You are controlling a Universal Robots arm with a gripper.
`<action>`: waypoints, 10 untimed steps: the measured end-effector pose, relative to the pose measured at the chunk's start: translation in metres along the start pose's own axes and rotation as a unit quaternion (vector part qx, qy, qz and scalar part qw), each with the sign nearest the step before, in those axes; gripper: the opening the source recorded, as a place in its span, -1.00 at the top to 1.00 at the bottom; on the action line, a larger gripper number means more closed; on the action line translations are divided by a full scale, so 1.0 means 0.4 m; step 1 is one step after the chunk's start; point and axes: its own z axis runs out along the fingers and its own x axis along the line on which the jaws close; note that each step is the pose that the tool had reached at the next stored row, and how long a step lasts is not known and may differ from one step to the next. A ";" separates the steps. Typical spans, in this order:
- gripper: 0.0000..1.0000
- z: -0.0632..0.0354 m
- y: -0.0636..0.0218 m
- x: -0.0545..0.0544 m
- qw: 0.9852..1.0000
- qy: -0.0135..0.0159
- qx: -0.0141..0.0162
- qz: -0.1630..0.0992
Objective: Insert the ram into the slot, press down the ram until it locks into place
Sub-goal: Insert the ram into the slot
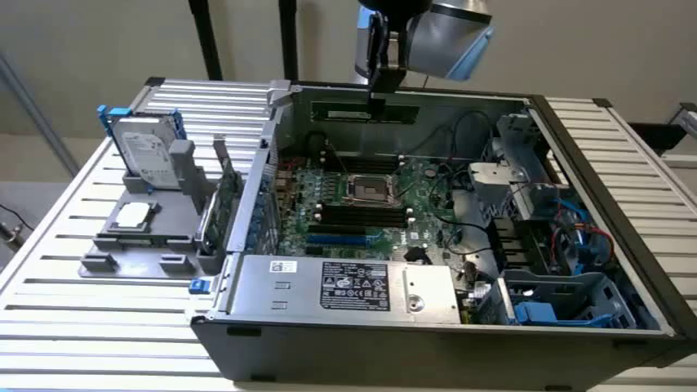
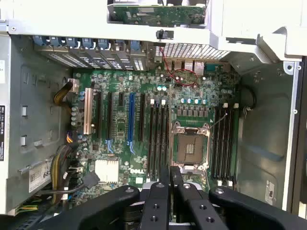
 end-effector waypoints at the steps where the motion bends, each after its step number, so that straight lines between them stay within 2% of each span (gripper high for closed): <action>1: 0.74 0.000 0.000 0.000 1.000 0.000 0.000 0.000; 10: 0.74 0.000 0.000 0.000 1.000 0.000 0.000 0.000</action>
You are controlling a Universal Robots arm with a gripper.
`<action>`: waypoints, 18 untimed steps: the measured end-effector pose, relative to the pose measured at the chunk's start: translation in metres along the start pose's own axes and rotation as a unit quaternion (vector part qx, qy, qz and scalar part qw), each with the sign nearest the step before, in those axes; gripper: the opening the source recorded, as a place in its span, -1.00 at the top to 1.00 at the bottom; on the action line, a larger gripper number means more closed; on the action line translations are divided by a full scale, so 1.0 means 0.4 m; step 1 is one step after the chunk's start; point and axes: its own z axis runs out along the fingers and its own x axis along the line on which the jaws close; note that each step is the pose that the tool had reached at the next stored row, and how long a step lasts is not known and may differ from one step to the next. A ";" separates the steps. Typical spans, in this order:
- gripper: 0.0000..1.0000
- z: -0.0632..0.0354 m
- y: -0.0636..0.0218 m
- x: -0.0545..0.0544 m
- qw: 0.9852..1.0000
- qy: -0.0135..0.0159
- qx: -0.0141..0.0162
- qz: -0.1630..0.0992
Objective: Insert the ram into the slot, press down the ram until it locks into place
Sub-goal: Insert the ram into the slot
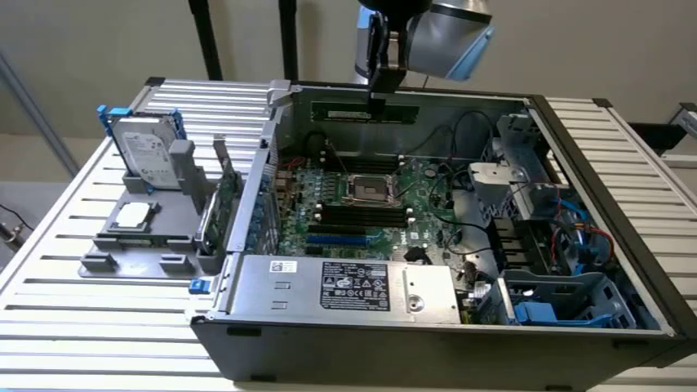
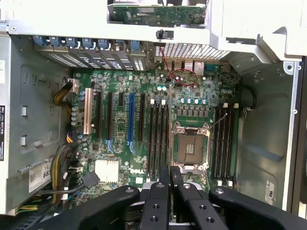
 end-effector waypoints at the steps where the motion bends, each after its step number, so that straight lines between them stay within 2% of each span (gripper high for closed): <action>1: 0.74 0.000 0.000 0.000 1.000 0.000 0.000 0.000; 4: 0.74 0.001 0.000 0.000 1.000 0.000 0.000 0.000; 12: 0.74 0.037 -0.002 0.000 1.000 0.000 0.000 0.001; 18: 0.74 0.064 -0.011 0.000 1.000 0.000 0.000 0.001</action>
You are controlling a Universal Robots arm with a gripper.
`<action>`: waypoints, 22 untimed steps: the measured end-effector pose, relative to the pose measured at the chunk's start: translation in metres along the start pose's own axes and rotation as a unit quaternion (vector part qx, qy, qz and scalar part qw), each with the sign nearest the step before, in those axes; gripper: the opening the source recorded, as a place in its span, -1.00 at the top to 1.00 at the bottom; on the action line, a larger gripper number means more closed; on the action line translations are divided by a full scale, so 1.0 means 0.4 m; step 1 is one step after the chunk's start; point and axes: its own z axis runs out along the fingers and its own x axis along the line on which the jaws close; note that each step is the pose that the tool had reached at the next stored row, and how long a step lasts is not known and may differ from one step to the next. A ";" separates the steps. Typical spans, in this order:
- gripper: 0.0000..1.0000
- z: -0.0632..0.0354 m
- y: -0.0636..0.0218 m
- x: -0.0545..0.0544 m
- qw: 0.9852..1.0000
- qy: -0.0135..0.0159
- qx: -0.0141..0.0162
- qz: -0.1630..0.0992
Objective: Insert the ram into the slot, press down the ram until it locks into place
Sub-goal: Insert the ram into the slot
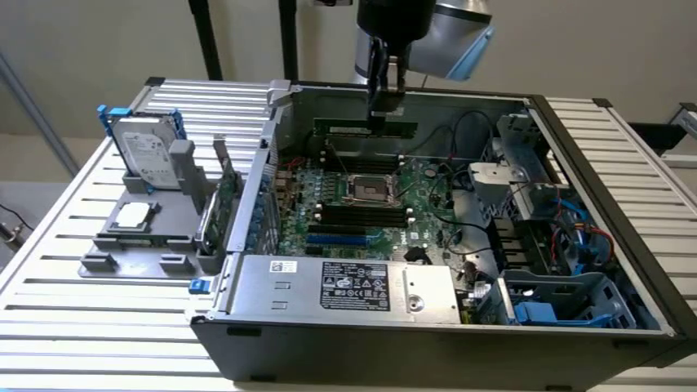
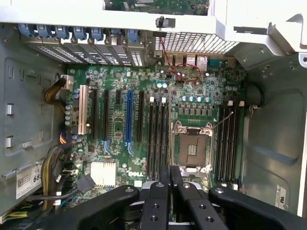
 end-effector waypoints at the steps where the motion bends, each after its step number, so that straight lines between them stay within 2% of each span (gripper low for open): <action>1: 0.74 0.004 -0.002 0.000 1.000 0.000 0.000 0.000; 22: 0.74 0.100 -0.024 -0.003 1.000 0.000 0.000 0.000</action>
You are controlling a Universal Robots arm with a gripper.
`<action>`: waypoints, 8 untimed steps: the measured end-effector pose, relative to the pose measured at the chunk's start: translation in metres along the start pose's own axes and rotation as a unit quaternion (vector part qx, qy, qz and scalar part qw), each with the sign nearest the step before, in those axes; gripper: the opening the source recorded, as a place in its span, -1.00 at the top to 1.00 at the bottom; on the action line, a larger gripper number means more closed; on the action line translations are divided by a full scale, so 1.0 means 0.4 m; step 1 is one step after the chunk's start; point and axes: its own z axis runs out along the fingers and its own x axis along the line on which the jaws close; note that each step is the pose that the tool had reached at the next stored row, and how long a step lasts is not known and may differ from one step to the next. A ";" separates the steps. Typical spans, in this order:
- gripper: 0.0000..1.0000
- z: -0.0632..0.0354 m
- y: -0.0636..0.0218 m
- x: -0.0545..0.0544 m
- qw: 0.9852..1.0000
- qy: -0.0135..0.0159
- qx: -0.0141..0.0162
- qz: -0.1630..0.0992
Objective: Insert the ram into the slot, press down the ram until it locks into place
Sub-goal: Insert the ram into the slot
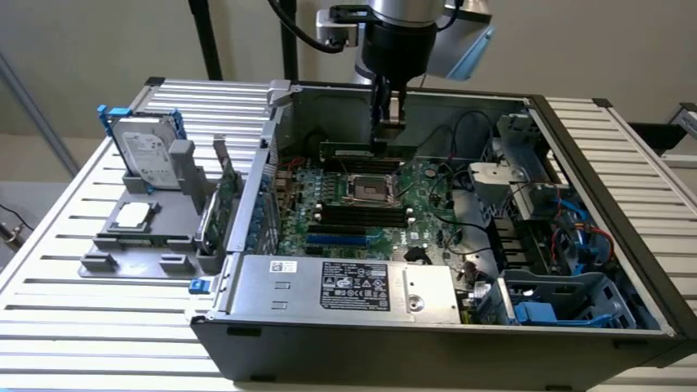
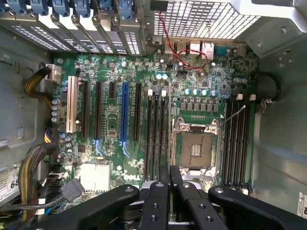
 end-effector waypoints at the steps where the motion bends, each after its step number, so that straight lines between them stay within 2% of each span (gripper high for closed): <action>1: 0.74 0.004 -0.001 0.000 1.000 0.000 0.000 0.000; 8: 0.74 0.036 -0.003 0.000 1.000 0.001 0.000 0.001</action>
